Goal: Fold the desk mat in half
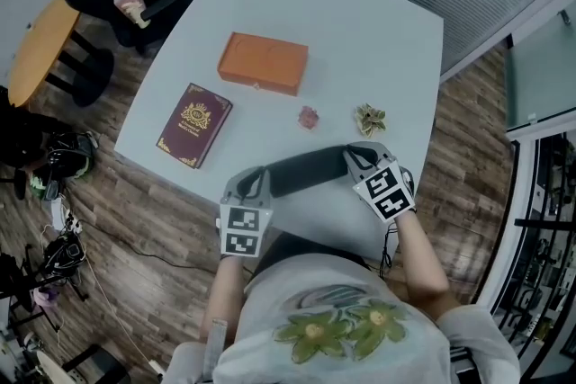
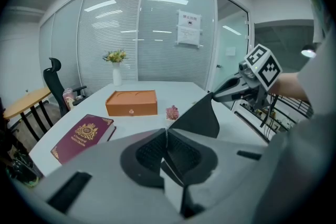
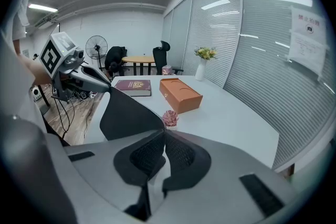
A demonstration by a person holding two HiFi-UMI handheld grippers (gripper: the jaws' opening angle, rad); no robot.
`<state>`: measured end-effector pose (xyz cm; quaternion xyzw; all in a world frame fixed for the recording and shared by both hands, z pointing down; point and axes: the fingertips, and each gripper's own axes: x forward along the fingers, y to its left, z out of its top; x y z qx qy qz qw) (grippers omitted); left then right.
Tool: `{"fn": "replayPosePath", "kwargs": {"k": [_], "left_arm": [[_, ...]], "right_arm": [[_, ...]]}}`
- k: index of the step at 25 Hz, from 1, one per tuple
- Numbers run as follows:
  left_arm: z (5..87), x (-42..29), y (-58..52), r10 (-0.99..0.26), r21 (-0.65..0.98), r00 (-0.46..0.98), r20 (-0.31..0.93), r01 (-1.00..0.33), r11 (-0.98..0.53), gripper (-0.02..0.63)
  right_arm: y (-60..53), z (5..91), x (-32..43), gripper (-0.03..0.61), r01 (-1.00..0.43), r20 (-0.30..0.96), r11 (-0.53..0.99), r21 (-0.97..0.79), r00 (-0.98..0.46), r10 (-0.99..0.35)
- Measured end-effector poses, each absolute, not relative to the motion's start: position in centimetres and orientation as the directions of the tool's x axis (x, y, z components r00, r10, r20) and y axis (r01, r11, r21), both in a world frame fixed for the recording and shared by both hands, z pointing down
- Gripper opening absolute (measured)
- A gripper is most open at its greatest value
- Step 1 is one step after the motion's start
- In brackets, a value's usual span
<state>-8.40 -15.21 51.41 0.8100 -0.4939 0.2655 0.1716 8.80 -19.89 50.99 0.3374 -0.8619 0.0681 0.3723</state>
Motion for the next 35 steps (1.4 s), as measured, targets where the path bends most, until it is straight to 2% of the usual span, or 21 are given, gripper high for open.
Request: {"fn": "replayPosePath", "kwargs": {"k": [35], "left_arm": [[55.9,-8.6,-17.2,-0.652,-0.007,0.36,0.667,-0.872,-0.489,0.014]], "right_arm": [[-22.1,55.9,8.6,0.023,-0.649,0.729,0.753,0.103,-0.466,-0.501]]}}
